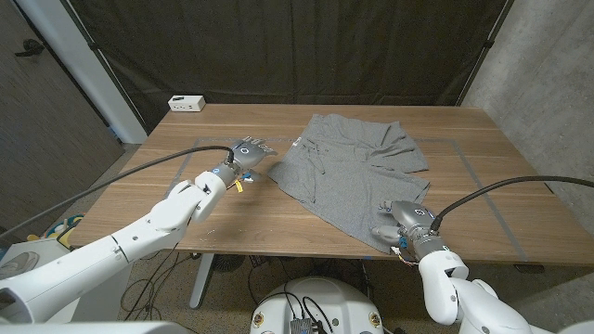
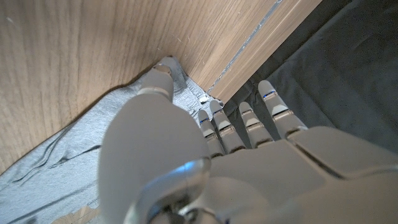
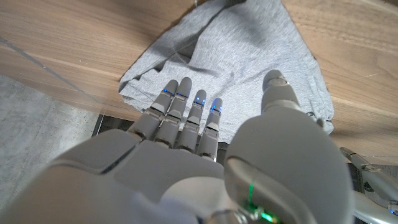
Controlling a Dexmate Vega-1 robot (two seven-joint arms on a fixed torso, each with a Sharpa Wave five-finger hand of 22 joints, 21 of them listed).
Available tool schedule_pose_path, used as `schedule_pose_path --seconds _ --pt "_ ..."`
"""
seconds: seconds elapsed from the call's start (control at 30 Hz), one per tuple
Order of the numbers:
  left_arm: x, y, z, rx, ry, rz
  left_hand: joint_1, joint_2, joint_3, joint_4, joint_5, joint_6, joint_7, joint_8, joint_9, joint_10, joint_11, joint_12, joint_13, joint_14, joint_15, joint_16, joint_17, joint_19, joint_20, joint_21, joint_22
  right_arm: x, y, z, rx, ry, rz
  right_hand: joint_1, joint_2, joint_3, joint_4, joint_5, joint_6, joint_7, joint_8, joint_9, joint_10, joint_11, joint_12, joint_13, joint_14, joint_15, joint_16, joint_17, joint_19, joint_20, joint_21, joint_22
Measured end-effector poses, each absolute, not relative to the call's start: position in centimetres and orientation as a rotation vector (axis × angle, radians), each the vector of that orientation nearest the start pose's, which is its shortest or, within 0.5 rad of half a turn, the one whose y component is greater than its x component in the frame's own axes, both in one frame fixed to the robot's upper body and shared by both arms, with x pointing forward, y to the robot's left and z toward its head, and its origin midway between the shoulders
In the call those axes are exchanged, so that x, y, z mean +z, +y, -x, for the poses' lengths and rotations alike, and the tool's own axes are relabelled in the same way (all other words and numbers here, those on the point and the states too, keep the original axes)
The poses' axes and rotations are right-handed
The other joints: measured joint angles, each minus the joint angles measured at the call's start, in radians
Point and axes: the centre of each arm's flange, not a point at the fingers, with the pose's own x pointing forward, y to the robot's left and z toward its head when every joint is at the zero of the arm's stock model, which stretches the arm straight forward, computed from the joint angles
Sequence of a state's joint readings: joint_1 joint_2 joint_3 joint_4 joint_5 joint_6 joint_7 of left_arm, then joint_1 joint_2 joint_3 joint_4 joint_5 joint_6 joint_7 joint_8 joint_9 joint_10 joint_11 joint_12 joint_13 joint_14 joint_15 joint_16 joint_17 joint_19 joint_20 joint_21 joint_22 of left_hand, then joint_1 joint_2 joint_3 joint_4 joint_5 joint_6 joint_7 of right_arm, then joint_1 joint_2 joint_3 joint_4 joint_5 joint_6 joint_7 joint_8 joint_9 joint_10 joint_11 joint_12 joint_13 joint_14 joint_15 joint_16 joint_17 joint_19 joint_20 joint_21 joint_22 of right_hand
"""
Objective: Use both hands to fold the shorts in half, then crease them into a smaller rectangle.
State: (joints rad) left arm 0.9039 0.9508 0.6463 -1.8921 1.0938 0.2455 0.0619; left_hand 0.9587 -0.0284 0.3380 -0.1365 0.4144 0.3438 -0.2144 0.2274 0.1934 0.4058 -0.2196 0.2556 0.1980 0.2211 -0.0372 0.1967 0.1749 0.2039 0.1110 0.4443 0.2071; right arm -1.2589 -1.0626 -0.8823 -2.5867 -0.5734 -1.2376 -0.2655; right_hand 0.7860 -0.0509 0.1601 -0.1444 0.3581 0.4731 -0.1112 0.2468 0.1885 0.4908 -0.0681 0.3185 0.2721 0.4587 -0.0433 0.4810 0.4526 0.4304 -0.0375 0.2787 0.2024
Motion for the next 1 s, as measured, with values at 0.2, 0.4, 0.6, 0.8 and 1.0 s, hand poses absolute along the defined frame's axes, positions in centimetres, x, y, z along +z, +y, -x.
schedule_pose_path --seconds 0.2,0.4,0.6,0.8,1.0 --pt "-2.6 22.4 -56.6 0.19 -0.755 -2.008 0.001 0.001 0.0 0.0 0.0 0.005 -0.005 0.0 0.0 0.011 0.0 0.0 0.0 0.004 -0.004 0.0 0.0 0.004 -0.004 0.0 0.0 -15.6 -19.6 -39.2 -0.138 -0.158 1.378 0.0 0.0 -0.008 0.008 0.001 -0.005 -0.005 -0.008 0.0 -0.009 -0.001 -0.005 0.004 -0.006 -0.001 0.0 0.004 -0.004 0.004 0.0 0.0" --pt "-2.6 21.8 -57.5 0.177 -0.758 -2.019 0.01 0.01 0.0 0.0 0.004 0.029 -0.003 0.006 0.0 0.038 -0.001 0.002 0.0 0.014 0.0 0.0 0.0 0.006 -0.006 0.008 0.0 -16.1 -19.7 -38.9 -0.128 -0.119 1.383 0.005 -0.005 -0.016 0.008 0.001 -0.015 -0.007 -0.015 0.0 -0.018 0.0 -0.005 0.004 -0.011 -0.003 -0.004 0.009 -0.004 0.004 0.0 0.0" --pt "-2.6 21.4 -58.3 0.162 -0.758 -2.025 0.014 0.014 -0.004 0.004 0.004 0.04 -0.003 0.008 0.0 0.052 -0.002 0.004 0.0 0.028 -0.003 0.0 0.0 0.011 -0.011 0.008 0.0 -16.6 -19.9 -38.9 -0.121 -0.075 1.389 0.005 -0.005 -0.02 0.012 0.001 -0.022 0.0 -0.023 0.0 -0.034 -0.001 -0.014 0.009 -0.018 0.0 -0.012 0.009 -0.015 0.004 0.0 0.0" --pt "-2.8 21.0 -58.8 0.149 -0.762 -2.029 0.019 0.019 -0.017 0.009 0.008 0.071 -0.006 0.013 -0.001 0.099 -0.001 0.004 0.0 0.048 -0.006 0.0 0.0 0.016 -0.016 0.008 0.0 -17.1 -19.8 -38.9 -0.112 -0.059 1.399 0.036 -0.004 -0.022 0.007 0.007 -0.022 0.0 -0.023 0.0 -0.034 -0.002 -0.017 0.009 -0.018 0.0 -0.01 0.022 -0.011 0.008 0.0 0.0" --pt "-2.8 20.7 -59.1 0.143 -0.769 -2.034 0.036 0.019 -0.026 0.007 0.008 0.097 -0.004 0.013 -0.003 0.129 0.0 0.004 0.0 0.071 -0.004 0.0 -0.002 0.016 -0.016 0.015 0.0 -17.6 -19.9 -39.1 -0.115 -0.043 1.406 0.08 0.019 -0.016 0.0 0.009 -0.021 0.0 -0.029 0.005 -0.04 -0.007 -0.02 0.014 -0.022 -0.003 0.005 0.04 -0.011 0.008 0.0 0.0"
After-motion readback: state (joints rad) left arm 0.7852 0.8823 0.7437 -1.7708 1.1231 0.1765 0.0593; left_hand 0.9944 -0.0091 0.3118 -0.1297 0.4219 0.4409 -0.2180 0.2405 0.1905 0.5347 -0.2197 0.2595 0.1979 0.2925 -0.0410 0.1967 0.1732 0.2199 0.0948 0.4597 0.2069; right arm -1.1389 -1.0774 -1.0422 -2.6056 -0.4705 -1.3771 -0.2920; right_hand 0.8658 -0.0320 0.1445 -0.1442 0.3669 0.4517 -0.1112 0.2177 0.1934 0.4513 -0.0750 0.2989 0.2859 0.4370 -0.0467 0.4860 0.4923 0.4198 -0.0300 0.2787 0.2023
